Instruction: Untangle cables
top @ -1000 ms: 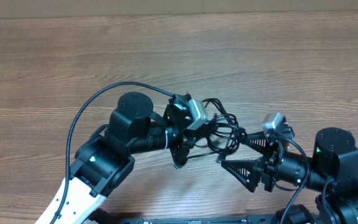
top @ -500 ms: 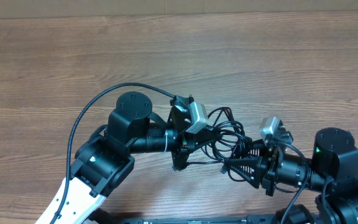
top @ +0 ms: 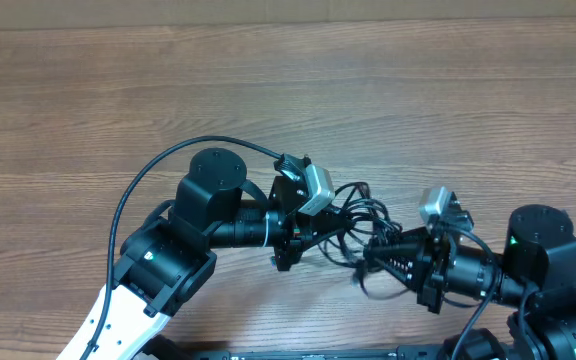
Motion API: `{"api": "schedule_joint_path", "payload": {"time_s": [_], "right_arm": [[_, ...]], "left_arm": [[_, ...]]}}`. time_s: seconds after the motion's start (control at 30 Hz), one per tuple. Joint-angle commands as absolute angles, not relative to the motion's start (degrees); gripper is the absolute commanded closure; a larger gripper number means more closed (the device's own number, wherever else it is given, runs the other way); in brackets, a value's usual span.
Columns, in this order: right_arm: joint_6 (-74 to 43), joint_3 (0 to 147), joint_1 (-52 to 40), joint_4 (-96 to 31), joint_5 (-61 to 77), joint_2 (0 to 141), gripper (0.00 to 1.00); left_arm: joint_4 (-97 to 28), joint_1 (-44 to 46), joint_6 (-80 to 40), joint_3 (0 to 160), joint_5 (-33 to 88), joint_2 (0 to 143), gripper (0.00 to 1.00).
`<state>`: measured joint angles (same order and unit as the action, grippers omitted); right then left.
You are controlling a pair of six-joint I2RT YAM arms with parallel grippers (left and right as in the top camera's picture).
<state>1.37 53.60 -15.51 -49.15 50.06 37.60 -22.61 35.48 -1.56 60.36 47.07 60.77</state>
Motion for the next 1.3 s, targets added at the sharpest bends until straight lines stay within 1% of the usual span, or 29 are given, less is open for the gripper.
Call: {"api": "schedule_joint_path", "payload": {"time_s": [0.0, 0.07, 0.1, 0.13, 0.17, 0.2, 0.23, 0.27, 0.4, 0.6, 0.77, 0.9, 1.07, 1.27], "right_arm": [[1.13, 54.83, -15.68, -47.64, 51.79, 37.23, 0.96], [1.13, 54.83, -15.7, -47.72, 51.79, 37.23, 0.96], [1.13, 54.83, -15.68, -47.72, 51.79, 37.23, 0.96], [1.13, 54.83, -15.7, -47.75, 51.79, 37.23, 0.96], [1.15, 54.83, -15.7, -47.86, 51.77, 37.23, 0.96], [1.15, 54.83, -15.7, -47.97, 51.77, 37.23, 0.96], [1.17, 54.83, -15.7, -48.14, 51.77, 37.23, 0.96], [1.17, 54.83, -15.7, -48.4, 51.77, 37.23, 0.96], [3.9, 54.83, -15.7, -50.5, 51.7, 37.23, 0.96], [14.35, 54.83, -15.68, -51.62, 51.75, 37.23, 0.96], [25.02, 54.83, -15.68, -51.57, 51.72, 37.23, 0.96], [30.85, 54.83, -15.68, -51.51, 51.72, 37.23, 0.96], [31.59, 54.83, -15.68, -51.2, 51.72, 37.23, 0.96], [31.57, 54.83, -15.68, -50.65, 51.77, 37.23, 0.96]], "left_arm": [[-22.41, 35.27, -2.07, 60.86, 47.4, 60.66, 0.96], [-22.26, 35.22, -1.74, 60.86, 47.44, 60.64, 0.95], [-22.28, 35.22, -1.74, 60.86, 47.46, 60.64, 0.85], [-22.33, 35.22, -1.74, 60.86, 47.46, 60.64, 0.7], [-22.41, 35.22, -1.74, 60.86, 47.46, 60.64, 0.39], [-22.41, 35.22, -1.72, 60.86, 47.44, 60.64, 0.19], [-22.33, 35.2, -1.72, 60.86, 47.44, 60.64, 0.05], [-21.96, 35.2, -1.72, 60.86, 47.44, 60.64, 0.0], [-19.4, 35.16, -1.74, 60.86, 47.46, 60.62, 0.0], [-16.62, 34.09, -1.72, 60.86, 47.64, 59.88, 0.0], [-13.89, 30.59, -1.96, 60.88, 48.6, 59.05, 0.0], [-9.17, 27.31, -5.13, 60.9, 53.21, 58.81, 0.0], [-7.77, 24.05, -5.37, 60.9, 61.08, 58.78, 0.0], [-11.55, 23.64, -2.63, 60.88, 68.16, 58.81, 0.0]]}}
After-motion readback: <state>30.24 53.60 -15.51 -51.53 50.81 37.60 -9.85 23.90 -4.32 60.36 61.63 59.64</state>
